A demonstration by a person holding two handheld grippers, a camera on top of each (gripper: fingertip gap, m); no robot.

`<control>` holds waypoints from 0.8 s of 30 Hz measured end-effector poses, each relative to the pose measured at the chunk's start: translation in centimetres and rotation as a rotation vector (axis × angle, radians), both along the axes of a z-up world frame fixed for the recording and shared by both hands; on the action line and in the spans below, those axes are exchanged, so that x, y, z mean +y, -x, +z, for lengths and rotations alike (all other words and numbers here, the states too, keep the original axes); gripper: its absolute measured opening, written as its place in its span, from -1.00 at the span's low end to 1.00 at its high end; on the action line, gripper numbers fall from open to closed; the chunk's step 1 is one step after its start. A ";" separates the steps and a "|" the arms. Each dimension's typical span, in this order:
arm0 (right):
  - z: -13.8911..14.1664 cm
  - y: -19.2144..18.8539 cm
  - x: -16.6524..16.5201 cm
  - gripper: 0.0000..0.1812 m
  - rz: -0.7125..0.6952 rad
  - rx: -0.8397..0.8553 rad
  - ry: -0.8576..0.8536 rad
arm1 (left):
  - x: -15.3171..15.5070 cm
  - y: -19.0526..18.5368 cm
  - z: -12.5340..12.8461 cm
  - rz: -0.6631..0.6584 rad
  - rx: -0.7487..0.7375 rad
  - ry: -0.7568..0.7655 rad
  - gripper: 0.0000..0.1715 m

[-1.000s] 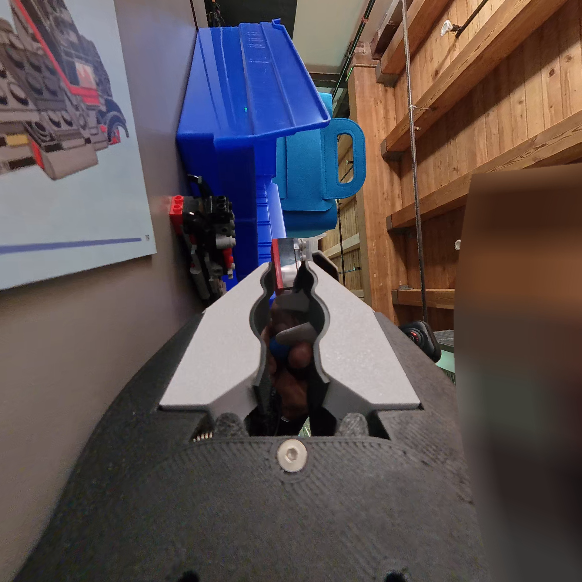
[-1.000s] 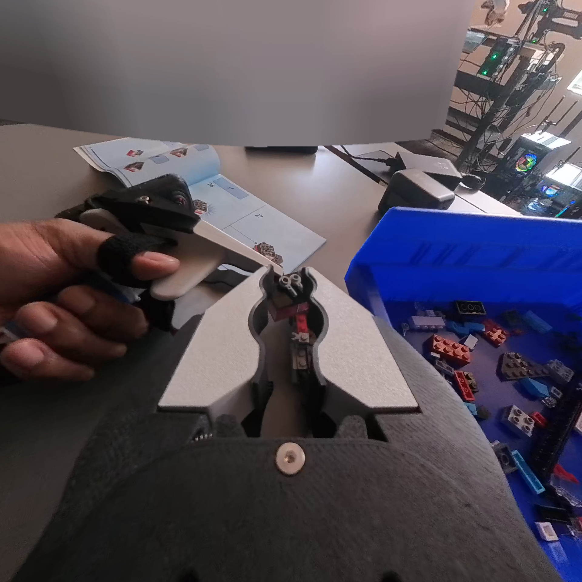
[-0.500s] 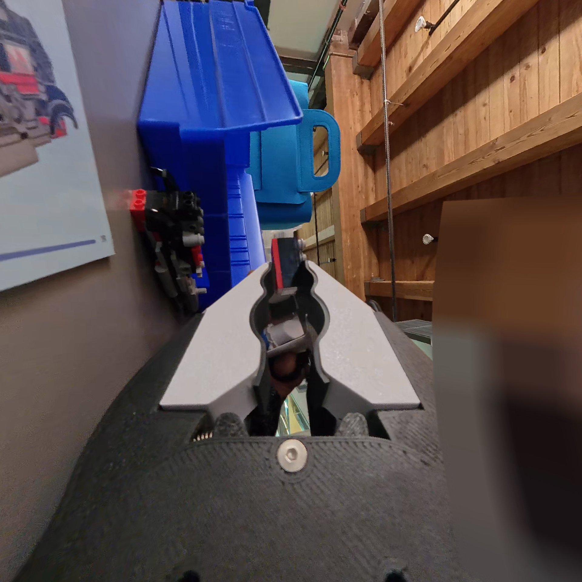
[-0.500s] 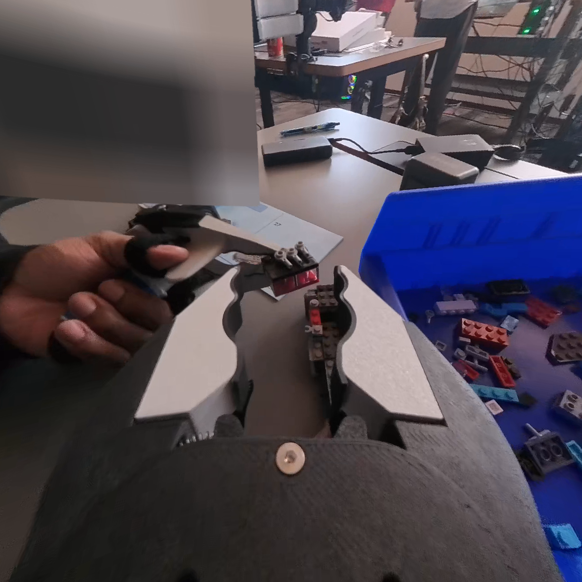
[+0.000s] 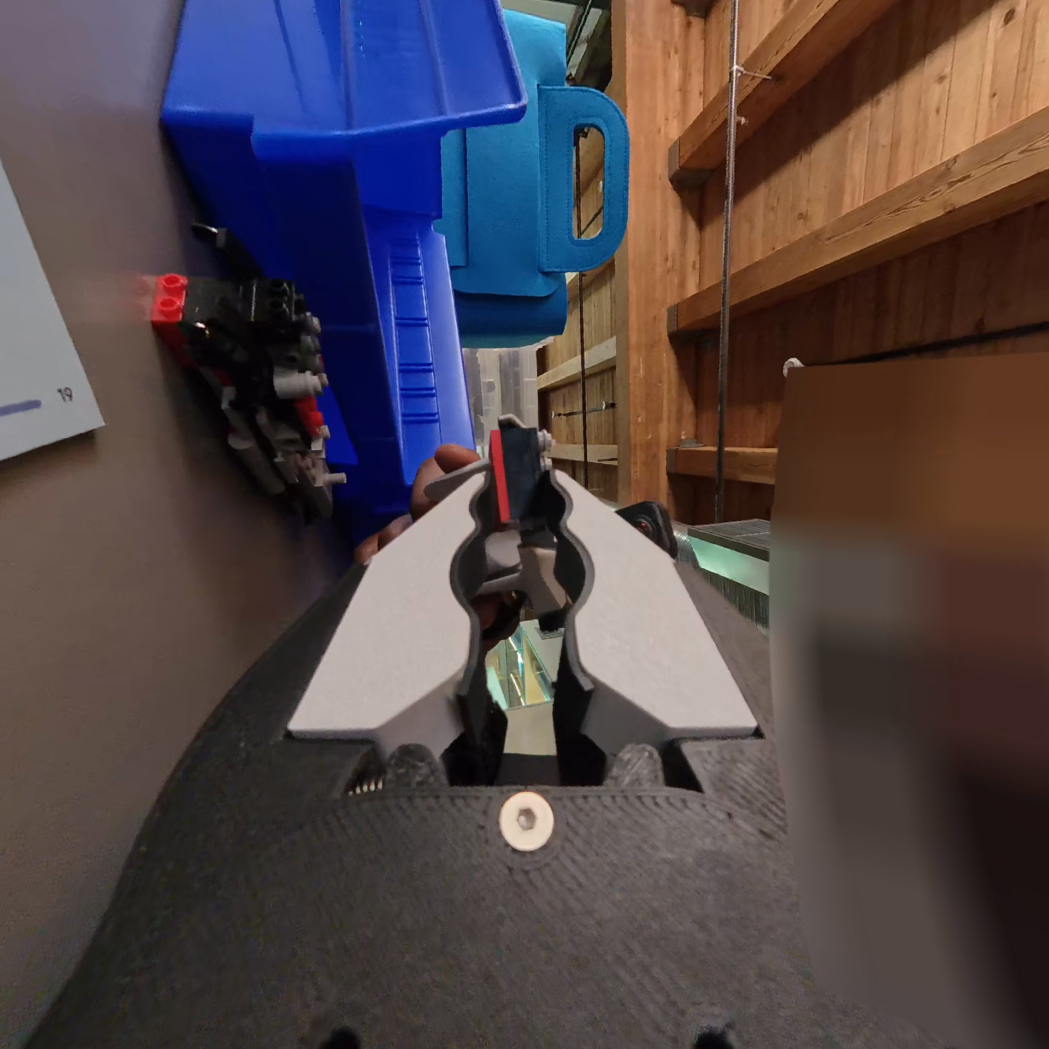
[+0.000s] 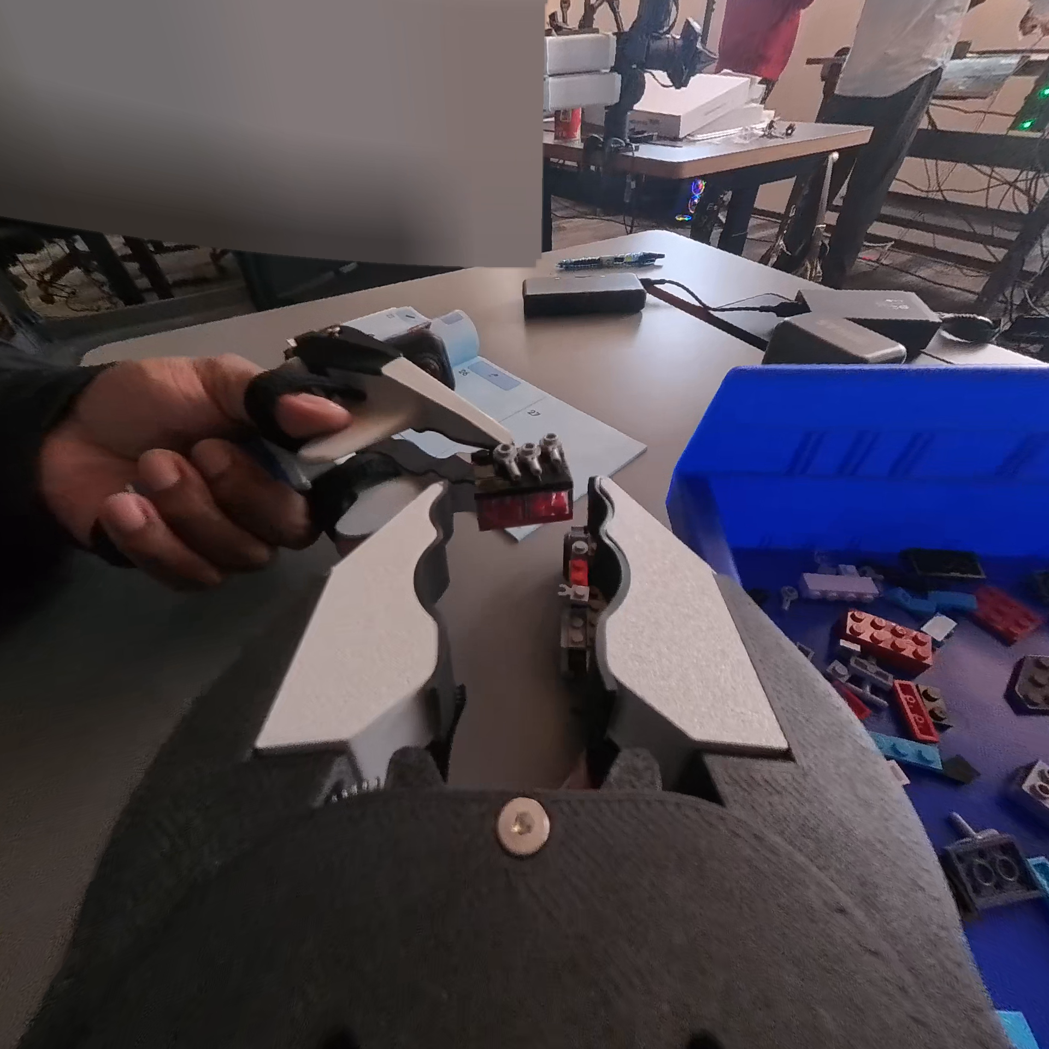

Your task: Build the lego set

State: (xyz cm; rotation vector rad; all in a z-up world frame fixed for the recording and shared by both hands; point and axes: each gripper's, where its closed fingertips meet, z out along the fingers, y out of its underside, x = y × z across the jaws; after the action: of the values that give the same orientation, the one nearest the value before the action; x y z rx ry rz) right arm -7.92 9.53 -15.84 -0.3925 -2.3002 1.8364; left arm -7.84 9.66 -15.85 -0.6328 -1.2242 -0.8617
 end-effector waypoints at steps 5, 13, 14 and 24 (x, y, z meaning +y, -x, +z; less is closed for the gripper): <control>0.0 0.0 0.1 -0.55 0.009 0.001 0.013 | 0.3 -0.2 0.0 -0.024 0.003 0.007 -0.80; 0.4 0.0 0.2 -0.60 0.008 0.012 0.061 | 0.3 -0.2 0.6 -0.033 0.020 -0.017 -0.79; 0.6 0.0 0.2 -0.60 0.008 0.015 0.070 | 0.3 -0.2 0.7 -0.035 0.022 -0.026 -0.78; 0.6 0.1 0.2 -0.61 0.001 0.056 0.059 | 0.6 -0.1 1.1 -0.082 0.067 0.015 -0.57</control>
State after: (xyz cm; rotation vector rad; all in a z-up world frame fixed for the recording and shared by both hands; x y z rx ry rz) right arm -7.98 9.75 -15.26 -0.3437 -2.2142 1.8946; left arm -7.72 10.21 -14.76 -0.7230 -1.1515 -0.8932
